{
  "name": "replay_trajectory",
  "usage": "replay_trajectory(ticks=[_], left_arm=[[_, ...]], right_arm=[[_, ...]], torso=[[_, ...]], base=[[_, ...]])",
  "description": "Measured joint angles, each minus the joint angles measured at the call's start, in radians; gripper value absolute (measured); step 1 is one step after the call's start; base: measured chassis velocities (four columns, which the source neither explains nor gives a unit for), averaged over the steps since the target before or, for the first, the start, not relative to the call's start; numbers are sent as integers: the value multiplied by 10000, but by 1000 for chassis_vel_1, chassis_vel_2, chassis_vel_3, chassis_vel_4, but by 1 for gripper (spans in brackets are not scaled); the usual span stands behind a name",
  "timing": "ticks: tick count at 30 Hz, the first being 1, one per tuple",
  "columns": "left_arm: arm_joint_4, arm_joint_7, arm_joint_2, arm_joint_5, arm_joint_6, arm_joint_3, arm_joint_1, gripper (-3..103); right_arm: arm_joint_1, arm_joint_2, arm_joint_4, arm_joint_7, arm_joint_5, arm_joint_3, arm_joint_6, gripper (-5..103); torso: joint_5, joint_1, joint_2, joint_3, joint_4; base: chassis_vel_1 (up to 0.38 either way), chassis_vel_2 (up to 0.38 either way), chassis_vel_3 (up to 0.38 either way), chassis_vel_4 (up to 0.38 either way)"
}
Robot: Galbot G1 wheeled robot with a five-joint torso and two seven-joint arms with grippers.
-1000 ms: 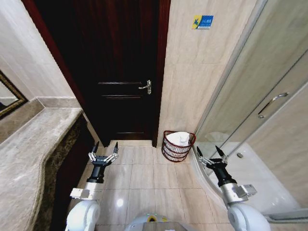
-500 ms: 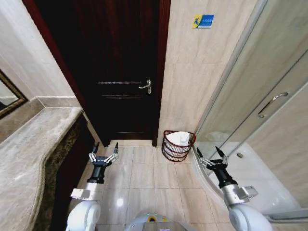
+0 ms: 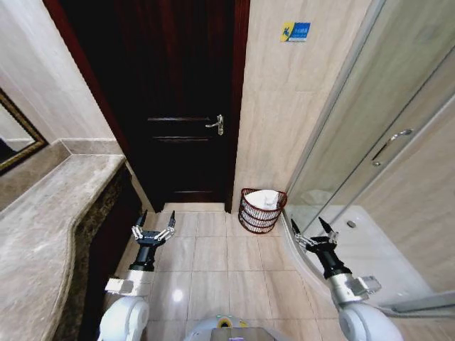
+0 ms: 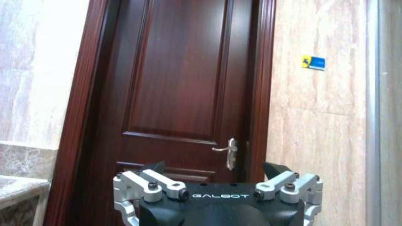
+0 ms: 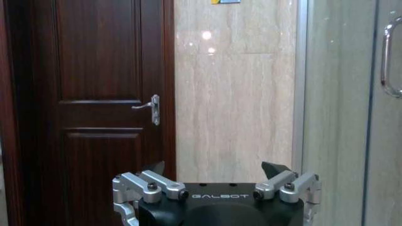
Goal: Discard the used towel into the hamper.
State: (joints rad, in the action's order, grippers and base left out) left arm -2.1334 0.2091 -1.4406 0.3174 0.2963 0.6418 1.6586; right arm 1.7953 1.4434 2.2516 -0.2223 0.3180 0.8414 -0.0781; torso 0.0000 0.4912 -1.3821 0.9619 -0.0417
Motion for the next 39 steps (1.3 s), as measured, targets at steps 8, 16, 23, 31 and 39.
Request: replay_trajectory(ticks=[8,16,23,31,39], left_arm=[[41,15,-23,-19,38,-8,10,100],[28,17,-45,-57,40,-13,72,100],[28,63,-74,-91,87,-30,101,100],[123,-116,-128,-100,372,-96,6,100],[-73,-146,-30,-71,54,-141,112,100]], right_arm=[[39,9,-2,7,1,-17,-44,100],[44,11,-2,7,1,-23,-77,100],[51,6,-4,7,12,-25,-104,100],[12,36,-78,12,13,-32,-233,100],[32,179,34,326,-13,93,-16,100]], torso=[[0,0,12,-4,0],[2,-11,13,-10,1],[1,-13,18,-11,0],[2,-10,23,-11,-2],[1,-9,26,-12,-1]], base=[[100,-90,-96,90],[147,-146,-148,157],[109,-104,-107,128],[51,-32,-30,57],[0,0,0,0]])
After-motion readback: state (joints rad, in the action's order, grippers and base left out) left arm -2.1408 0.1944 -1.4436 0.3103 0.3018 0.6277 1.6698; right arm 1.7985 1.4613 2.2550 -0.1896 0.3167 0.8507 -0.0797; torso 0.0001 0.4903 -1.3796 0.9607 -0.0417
